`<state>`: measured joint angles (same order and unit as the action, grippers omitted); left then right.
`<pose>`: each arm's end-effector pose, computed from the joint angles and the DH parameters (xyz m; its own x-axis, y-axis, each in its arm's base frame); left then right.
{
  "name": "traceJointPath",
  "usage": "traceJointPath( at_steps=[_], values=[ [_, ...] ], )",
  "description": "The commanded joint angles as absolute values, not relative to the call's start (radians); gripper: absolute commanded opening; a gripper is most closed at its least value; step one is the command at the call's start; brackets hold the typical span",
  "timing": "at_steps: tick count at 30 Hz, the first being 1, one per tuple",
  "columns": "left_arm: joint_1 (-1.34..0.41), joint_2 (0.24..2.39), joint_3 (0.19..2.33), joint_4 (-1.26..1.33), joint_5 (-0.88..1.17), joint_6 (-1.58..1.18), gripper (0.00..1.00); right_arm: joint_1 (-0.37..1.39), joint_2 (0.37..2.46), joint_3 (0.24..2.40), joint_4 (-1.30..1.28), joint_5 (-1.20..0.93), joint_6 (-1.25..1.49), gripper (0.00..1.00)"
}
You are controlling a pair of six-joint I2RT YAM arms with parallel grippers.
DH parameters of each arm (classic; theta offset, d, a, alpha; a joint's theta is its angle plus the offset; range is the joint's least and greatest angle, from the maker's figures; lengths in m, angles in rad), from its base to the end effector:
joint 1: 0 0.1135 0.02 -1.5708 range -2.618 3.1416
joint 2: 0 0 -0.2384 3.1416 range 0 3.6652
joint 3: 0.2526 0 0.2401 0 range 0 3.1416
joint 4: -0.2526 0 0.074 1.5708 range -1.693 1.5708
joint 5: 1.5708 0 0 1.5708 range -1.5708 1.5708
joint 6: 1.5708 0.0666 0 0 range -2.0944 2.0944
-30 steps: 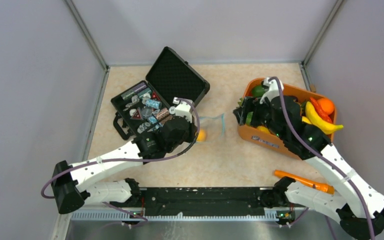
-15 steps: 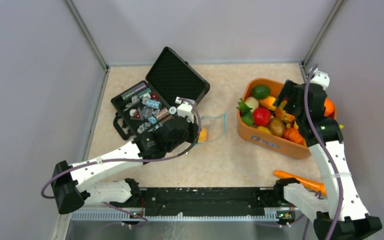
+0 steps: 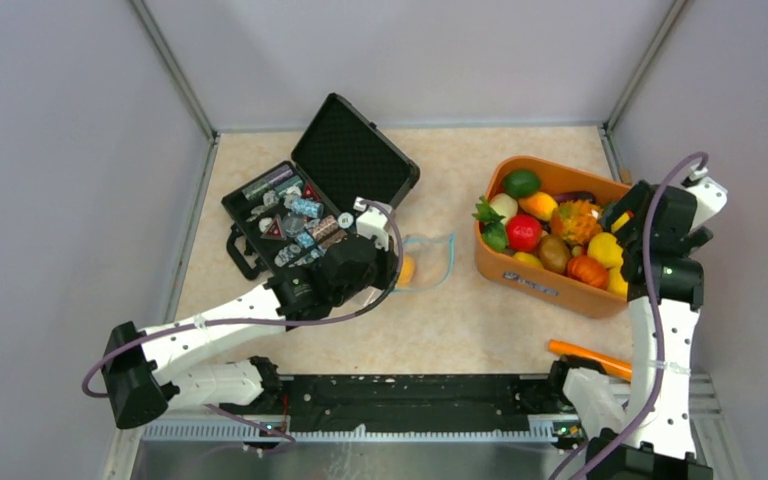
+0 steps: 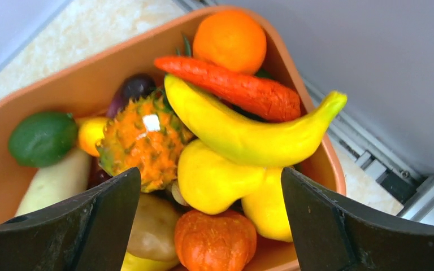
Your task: Place the food in the zip-top bag and seal the zipper
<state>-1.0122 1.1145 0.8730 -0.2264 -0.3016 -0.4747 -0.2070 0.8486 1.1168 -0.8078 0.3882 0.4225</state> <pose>0.1640 -0.2251 0.2681 -0.5185 0.0061 -0.8551 0.4860 0.8249 -0.2888 0.1779 -0.0631 0.3422 -0.2503 0.4404 -0.8622 0.6696 0.7220 0.1744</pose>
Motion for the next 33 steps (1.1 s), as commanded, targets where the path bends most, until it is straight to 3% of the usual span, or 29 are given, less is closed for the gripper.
traceJointPath(
  at_steps=[1,13,17,20,25,27,30,32,33],
  values=[
    [-1.009,1.084,0.869,-0.143,-0.283,-0.437,0.0,-0.261,0.829,1.032,-0.822,0.292,0.455,0.9],
    [-1.009,1.077,0.861,-0.118,-0.249,-0.387,0.0,-0.302,0.872,0.816,-0.567,0.249,0.523,0.76],
    [-1.008,1.077,0.854,-0.096,-0.256,-0.392,0.0,-0.303,0.893,0.804,-0.517,0.26,0.524,0.83],
    [-1.008,1.085,0.859,-0.095,-0.255,-0.383,0.0,-0.304,0.888,0.75,-0.429,0.231,0.519,0.81],
    [-1.008,1.093,0.864,-0.109,-0.245,-0.38,0.0,-0.304,0.898,0.725,-0.426,0.132,0.511,0.7],
    [-1.008,1.094,0.859,-0.109,-0.247,-0.385,0.0,-0.304,0.894,0.727,-0.439,0.114,0.502,0.6],
    [-1.008,1.094,0.858,-0.114,-0.246,-0.39,0.0,-0.303,0.863,0.754,-0.466,0.049,0.483,0.36],
    [-1.008,1.094,0.856,-0.117,-0.249,-0.393,0.0,-0.303,0.83,0.767,-0.46,-0.01,0.488,0.32],
    [-1.007,1.095,0.856,-0.117,-0.249,-0.393,0.0,-0.303,0.814,0.774,-0.452,-0.061,0.482,0.25]
  ],
)
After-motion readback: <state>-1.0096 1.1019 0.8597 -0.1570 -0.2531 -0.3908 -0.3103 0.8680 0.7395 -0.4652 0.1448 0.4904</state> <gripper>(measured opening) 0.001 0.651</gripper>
